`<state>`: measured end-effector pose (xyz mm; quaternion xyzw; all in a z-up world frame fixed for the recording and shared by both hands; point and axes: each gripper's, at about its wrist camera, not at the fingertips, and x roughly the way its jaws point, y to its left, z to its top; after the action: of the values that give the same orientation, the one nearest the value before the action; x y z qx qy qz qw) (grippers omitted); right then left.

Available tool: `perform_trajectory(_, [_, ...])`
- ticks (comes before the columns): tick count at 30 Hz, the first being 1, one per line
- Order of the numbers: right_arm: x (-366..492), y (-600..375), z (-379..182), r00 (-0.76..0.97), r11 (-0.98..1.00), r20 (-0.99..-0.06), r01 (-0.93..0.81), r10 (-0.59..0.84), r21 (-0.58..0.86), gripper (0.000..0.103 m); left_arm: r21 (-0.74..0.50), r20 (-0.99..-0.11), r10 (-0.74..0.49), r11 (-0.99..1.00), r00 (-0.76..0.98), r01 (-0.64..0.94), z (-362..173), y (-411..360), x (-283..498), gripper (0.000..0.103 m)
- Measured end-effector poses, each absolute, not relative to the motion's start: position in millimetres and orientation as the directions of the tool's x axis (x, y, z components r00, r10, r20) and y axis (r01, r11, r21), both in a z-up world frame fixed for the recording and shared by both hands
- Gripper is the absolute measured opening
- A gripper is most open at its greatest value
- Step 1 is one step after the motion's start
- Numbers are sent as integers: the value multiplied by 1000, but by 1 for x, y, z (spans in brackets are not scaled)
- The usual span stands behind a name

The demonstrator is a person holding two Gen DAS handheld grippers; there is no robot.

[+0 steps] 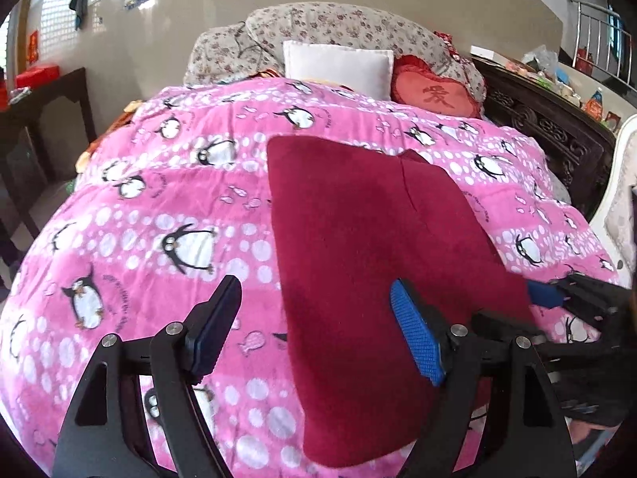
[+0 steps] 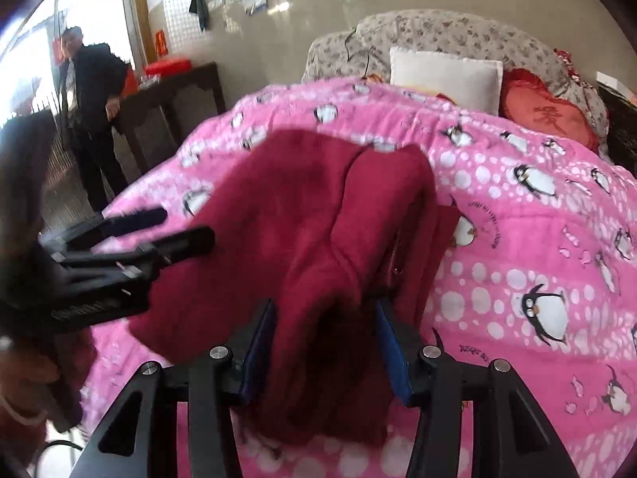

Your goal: Fold small clothes

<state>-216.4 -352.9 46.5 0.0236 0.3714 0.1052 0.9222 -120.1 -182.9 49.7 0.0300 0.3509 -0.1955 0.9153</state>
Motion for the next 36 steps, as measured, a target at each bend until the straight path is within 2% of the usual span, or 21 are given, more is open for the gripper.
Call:
perform_trajectory(4, [-234,-351,66,771,988,-618,-127,156,90,50,-81,-643,-320,932,696,353,53,-178,-126,78])
perform_trajectory(9, [-236,-349,78,796,992,-592,-94,123,80,51,-47,-614,-296,939,732,340,59,-177,-137,78])
perform_trajectory(13, [-237,-347,82,806,995,-585,-64,95,74,51,-19,-589,-270,947,762,321,64,-175,-146,78])
perform_trajectory(18, [-236,-346,83,809,995,-581,-57,92,78,61,-10,-572,-265,948,776,317,68,-174,-151,78])
perform_trajectory(36, [-231,-344,87,807,993,-580,-63,109,99,65,-9,-581,-254,952,773,306,68,-172,-147,78])
